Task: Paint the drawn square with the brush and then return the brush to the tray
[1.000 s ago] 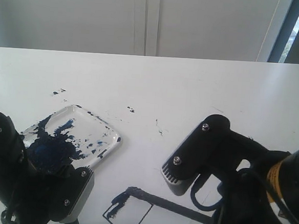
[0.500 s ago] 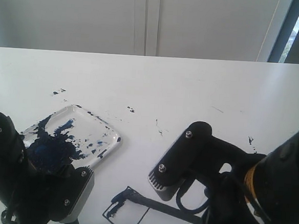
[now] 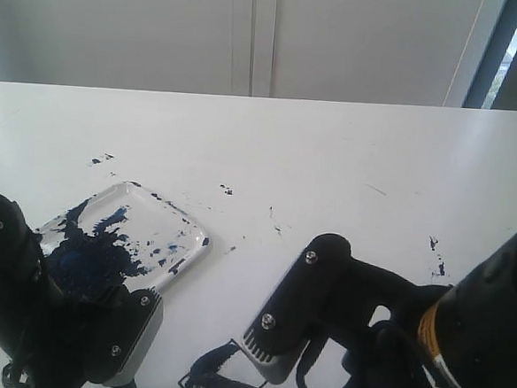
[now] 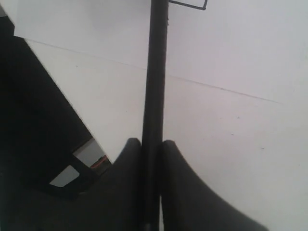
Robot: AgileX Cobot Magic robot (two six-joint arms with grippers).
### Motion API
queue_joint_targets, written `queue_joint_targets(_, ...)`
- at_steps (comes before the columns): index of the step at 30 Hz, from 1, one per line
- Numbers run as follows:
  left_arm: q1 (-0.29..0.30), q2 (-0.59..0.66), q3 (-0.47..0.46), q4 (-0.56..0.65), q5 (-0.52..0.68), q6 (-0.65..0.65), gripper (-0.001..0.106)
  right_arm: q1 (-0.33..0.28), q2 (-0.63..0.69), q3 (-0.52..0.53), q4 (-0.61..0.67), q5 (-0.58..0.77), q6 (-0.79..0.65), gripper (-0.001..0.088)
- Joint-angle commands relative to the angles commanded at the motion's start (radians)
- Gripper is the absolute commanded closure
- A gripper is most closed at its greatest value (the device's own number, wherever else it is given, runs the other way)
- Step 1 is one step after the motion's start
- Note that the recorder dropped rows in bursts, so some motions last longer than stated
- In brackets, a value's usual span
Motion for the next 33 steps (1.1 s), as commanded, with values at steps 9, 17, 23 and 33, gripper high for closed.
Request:
queue_joint_targets(9,0.000,0.000,0.000,0.000,0.000,0.000,0.049,0.000,-0.067,-0.013,-0.050,0.049,0.064,0.0868)
queue_joint_targets(17,0.000,0.000,0.000,0.000,0.000,0.000,0.049,0.000,-0.067,-0.013,-0.019,0.021,0.052,0.0868)
queue_joint_targets(23,0.000,0.000,0.000,0.000,0.000,0.000,0.049,0.000,-0.040,-0.013,0.017,0.010,0.031,0.0868)
queue_joint_targets(33,0.000,0.000,0.000,0.000,0.000,0.000,0.049,0.000,-0.017,-0.013,-0.011,0.029,0.031,0.0868)
